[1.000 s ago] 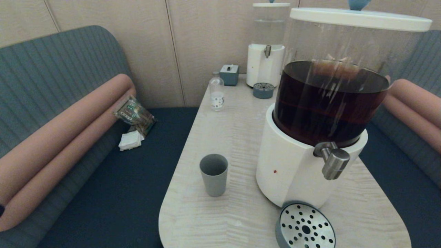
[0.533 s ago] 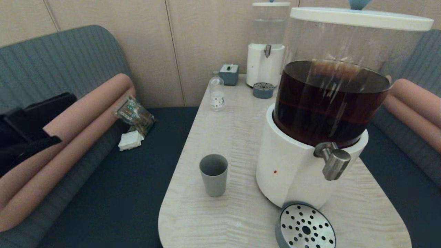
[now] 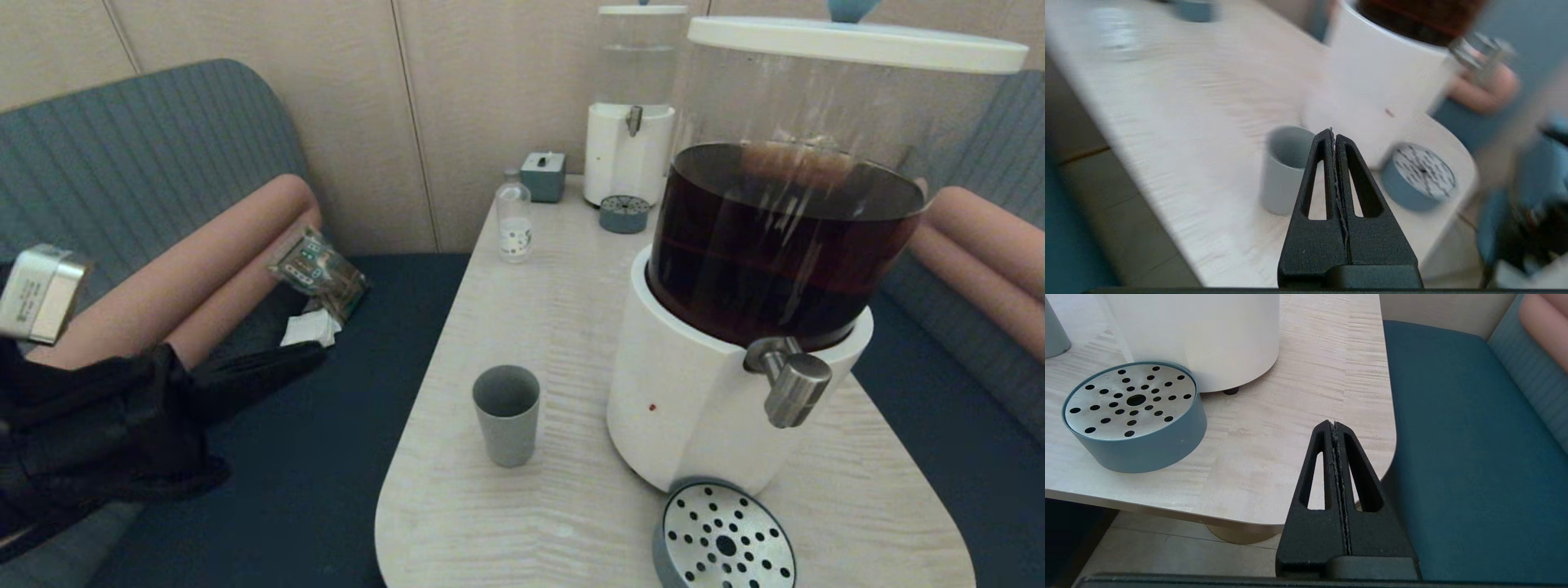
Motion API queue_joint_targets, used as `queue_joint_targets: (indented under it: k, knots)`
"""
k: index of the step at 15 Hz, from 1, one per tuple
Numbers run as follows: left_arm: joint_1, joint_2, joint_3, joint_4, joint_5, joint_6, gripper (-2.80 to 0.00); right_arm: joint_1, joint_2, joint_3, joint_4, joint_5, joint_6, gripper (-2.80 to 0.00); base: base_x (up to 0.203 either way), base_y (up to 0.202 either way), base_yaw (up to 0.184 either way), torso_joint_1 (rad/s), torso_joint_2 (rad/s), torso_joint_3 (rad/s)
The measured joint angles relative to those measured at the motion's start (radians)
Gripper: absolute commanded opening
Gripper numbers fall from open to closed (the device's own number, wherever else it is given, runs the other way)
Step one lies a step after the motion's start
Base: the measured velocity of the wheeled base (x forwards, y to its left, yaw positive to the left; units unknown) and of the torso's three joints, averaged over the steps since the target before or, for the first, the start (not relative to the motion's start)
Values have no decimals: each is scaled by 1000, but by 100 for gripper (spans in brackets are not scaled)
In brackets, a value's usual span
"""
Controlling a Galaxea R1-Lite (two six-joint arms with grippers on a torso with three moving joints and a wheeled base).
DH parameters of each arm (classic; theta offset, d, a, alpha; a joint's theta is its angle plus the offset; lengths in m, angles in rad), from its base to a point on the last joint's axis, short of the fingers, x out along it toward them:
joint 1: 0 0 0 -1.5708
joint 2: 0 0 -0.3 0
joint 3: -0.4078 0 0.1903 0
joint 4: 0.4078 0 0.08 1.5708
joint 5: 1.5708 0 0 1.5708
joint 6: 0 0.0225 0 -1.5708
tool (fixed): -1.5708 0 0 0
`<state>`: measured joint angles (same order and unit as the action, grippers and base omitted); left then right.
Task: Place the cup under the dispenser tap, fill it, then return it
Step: Pick up the cup
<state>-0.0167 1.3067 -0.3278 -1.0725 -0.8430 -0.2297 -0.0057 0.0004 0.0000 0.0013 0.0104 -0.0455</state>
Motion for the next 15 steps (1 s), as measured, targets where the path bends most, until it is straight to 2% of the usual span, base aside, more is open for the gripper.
queue_joint_targets:
  k: [3, 6, 8, 12, 13, 15]
  knots:
    - [13, 192, 47, -239, -75, 62, -280, 0, 0, 0, 0, 0, 0, -280, 0, 0, 0, 0, 0, 0]
    - [32, 397, 85, -418, -133, 220, -280, 0, 0, 0, 0, 0, 0, -280, 0, 0, 0, 0, 0, 0]
    - [61, 479, 85, -447, -144, 260, -280, 0, 0, 0, 0, 0, 0, -280, 0, 0, 0, 0, 0, 0]
    - [74, 548, 77, -450, -145, 266, -280, 0, 0, 0, 0, 0, 0, -280, 0, 0, 0, 0, 0, 0]
    - [74, 556, 77, -450, -145, 267, 0, 0, 0, 0, 0, 0, 0, -280, 0, 0, 0, 0, 0, 0]
    - [74, 561, 83, -450, -145, 266, 0, 0, 0, 0, 1, 0, 0, -280, 0, 0, 0, 0, 0, 0]
